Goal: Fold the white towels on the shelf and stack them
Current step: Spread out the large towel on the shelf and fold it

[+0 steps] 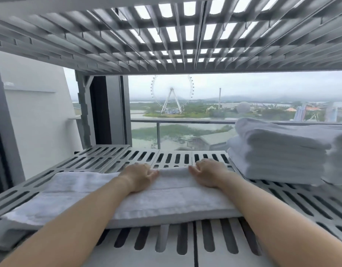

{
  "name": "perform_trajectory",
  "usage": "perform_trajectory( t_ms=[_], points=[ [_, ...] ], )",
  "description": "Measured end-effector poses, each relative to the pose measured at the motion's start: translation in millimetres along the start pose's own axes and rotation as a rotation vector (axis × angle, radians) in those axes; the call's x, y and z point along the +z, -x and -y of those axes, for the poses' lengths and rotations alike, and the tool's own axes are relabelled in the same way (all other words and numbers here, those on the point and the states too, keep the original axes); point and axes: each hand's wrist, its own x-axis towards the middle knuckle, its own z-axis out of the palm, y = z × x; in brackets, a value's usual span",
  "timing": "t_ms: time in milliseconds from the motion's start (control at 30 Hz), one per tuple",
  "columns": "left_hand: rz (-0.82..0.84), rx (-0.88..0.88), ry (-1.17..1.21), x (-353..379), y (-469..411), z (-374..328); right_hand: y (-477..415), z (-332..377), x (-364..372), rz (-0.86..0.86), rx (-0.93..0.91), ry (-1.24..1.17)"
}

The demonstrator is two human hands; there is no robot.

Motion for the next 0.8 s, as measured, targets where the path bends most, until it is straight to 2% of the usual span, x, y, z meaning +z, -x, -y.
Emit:
perform_trajectory(
  t_ms=[233,333,467,567,667,800],
  points=[
    [-0.148,0.016,-0.129,4,-10,-2,-17,-6,1,-0.062,0.004,0.074],
    [-0.108,0.027,-0.134,5,-14,-6,-19,-7,4,0.009,-0.026,-0.048],
    [-0.012,0.221,0.064,7,3,-24,-6,2,-1,-0.092,-0.193,-0.212],
    [0.08,0.319,0.087,14,22,-45,13,19,-3,0.031,-0.201,-0.136],
    [0.115,0.36,0.028,17,35,-51,39,32,0,0.198,-0.085,-0.107],
    [0.183,0.381,-0.004,14,43,-46,62,37,-5,0.282,0.018,-0.062]
  ],
)
